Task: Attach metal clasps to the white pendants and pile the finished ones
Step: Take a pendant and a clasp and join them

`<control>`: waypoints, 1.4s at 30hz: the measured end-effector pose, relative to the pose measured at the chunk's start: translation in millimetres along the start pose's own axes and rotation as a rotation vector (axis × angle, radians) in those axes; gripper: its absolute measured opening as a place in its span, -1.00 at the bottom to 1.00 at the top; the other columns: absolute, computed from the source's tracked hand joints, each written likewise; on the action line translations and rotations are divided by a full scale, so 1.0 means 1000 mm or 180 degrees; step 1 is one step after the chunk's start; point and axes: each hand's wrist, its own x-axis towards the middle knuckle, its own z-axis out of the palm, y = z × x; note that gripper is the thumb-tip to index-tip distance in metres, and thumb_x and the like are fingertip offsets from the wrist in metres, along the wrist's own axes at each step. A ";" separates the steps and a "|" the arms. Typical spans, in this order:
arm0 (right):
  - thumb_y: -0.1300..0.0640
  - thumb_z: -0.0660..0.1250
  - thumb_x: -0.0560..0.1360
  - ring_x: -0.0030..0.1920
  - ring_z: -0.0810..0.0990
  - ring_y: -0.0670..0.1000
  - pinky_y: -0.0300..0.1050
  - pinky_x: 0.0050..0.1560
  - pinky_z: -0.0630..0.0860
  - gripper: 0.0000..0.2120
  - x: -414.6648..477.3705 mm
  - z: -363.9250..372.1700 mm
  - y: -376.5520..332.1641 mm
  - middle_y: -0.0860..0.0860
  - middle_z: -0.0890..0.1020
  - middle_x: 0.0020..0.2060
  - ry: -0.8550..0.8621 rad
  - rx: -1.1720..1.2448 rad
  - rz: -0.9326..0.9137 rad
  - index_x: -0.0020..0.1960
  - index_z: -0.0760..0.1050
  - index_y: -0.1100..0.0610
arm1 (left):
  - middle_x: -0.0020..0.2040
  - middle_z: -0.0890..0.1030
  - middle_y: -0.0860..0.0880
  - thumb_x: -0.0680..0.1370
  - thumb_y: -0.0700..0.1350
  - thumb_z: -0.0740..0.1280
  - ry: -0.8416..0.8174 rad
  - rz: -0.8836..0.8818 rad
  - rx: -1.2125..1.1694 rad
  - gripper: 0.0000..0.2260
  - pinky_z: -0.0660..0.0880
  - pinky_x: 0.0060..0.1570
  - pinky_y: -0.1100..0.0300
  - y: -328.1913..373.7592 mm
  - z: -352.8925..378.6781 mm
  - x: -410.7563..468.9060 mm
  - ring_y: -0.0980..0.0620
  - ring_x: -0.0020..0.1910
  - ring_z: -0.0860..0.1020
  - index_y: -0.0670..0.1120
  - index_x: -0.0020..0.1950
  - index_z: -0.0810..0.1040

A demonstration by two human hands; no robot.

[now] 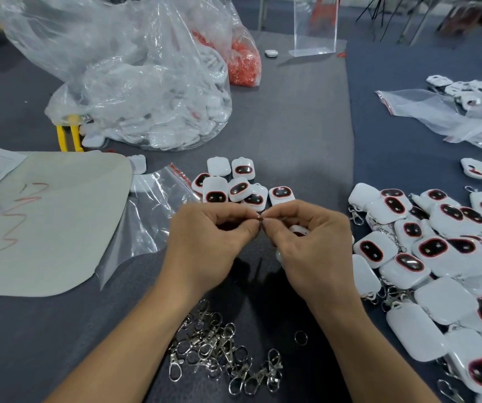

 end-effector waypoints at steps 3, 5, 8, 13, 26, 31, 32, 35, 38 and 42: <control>0.14 0.54 0.44 -0.40 0.62 -0.16 -0.41 -0.35 0.45 -0.86 -0.001 -0.001 0.000 -0.20 0.69 -0.33 -0.0036 -0.0301 -0.0109 -0.16 0.71 -0.12 | -0.28 0.70 0.21 0.44 -0.23 0.54 0.0155 0.0104 0.0041 -0.81 0.52 -0.21 0.41 0.001 -0.001 0.000 0.25 -0.25 0.67 0.09 -0.19 0.75; 0.17 0.56 0.44 -0.31 0.66 -0.22 -0.47 -0.29 0.46 -0.82 -0.002 -0.001 -0.001 -0.28 0.69 -0.31 -0.0122 -0.0553 -0.0134 -0.14 0.71 -0.13 | -0.28 0.70 0.21 0.43 -0.23 0.55 0.0216 0.0136 0.0048 -0.79 0.55 -0.20 0.39 0.002 -0.003 0.000 0.22 -0.25 0.68 0.11 -0.21 0.74; 0.12 0.56 0.44 -0.36 0.62 -0.21 -0.43 -0.31 0.45 -0.86 -0.002 0.002 -0.003 -0.26 0.68 -0.34 -0.0193 -0.0400 -0.0075 -0.12 0.72 -0.12 | -0.27 0.72 0.14 0.43 -0.26 0.55 0.0213 -0.0035 -0.0181 -0.77 0.59 -0.18 0.32 0.002 -0.003 0.003 0.17 -0.24 0.69 0.10 -0.23 0.75; 0.09 0.54 0.42 -0.43 0.57 -0.15 -0.29 -0.37 0.46 -0.92 0.000 -0.002 -0.007 -0.13 0.68 -0.39 -0.0049 -0.0093 -0.0010 -0.18 0.72 -0.08 | -0.27 0.73 0.05 0.46 -0.34 0.50 -0.0076 -0.0187 -0.0444 -0.71 0.57 -0.25 0.31 0.002 -0.004 0.005 0.14 -0.28 0.68 0.08 -0.21 0.76; 0.25 0.56 0.43 -0.37 0.64 -0.13 -0.39 -0.35 0.49 -0.79 -0.004 -0.004 -0.012 -0.18 0.69 -0.34 0.0194 -0.0500 -0.0280 -0.22 0.68 -0.06 | -0.27 0.70 0.21 0.42 -0.22 0.53 0.0035 0.0258 0.0220 -0.79 0.53 -0.23 0.41 0.003 -0.003 -0.002 0.25 -0.27 0.66 0.13 -0.23 0.73; 0.27 0.55 0.43 -0.24 0.68 -0.19 -0.46 -0.22 0.48 -0.75 -0.004 -0.006 -0.013 -0.22 0.69 -0.31 0.0017 -0.0739 -0.0432 -0.17 0.70 -0.09 | -0.33 0.69 0.07 0.36 -0.09 0.48 -0.0412 -0.0042 -0.0046 -0.94 0.55 -0.30 0.23 0.000 -0.005 0.001 0.13 -0.35 0.62 0.06 -0.23 0.73; 0.29 0.55 0.43 -0.24 0.68 -0.18 -0.46 -0.20 0.48 -0.75 -0.003 -0.007 -0.013 -0.21 0.69 -0.31 -0.0017 -0.0703 -0.0430 -0.19 0.70 -0.08 | -0.34 0.69 0.05 0.35 -0.09 0.49 -0.0481 -0.0125 -0.0130 -0.95 0.53 -0.30 0.22 0.000 -0.006 0.002 0.14 -0.36 0.60 0.05 -0.23 0.73; 0.31 0.55 0.42 -0.25 0.69 -0.13 -0.37 -0.18 0.54 -0.80 -0.002 -0.010 -0.013 -0.19 0.70 -0.33 -0.0161 -0.0596 -0.0424 -0.20 0.72 0.01 | -0.34 0.70 -0.01 0.33 -0.12 0.49 -0.0595 -0.0280 -0.0309 -0.93 0.53 -0.27 0.17 -0.002 -0.008 0.004 0.11 -0.36 0.59 0.05 -0.26 0.74; 0.31 0.54 0.44 -0.27 0.69 -0.09 -0.28 -0.19 0.57 -0.83 -0.001 -0.011 -0.014 -0.17 0.70 -0.32 -0.0260 -0.0594 -0.0495 -0.19 0.73 0.04 | -0.36 0.69 -0.03 0.32 -0.15 0.48 -0.0716 -0.0261 -0.0335 -0.92 0.49 -0.32 0.22 -0.003 -0.009 0.004 0.12 -0.39 0.55 0.03 -0.29 0.74; 0.31 0.54 0.44 -0.27 0.68 -0.09 -0.30 -0.19 0.56 -0.83 -0.002 -0.013 -0.015 -0.16 0.71 -0.32 -0.0310 -0.0618 -0.0599 -0.18 0.72 0.05 | -0.38 0.68 -0.06 0.30 -0.16 0.49 -0.0817 -0.0295 -0.0396 -0.92 0.46 -0.35 0.23 -0.002 -0.011 0.006 0.12 -0.40 0.53 0.02 -0.29 0.74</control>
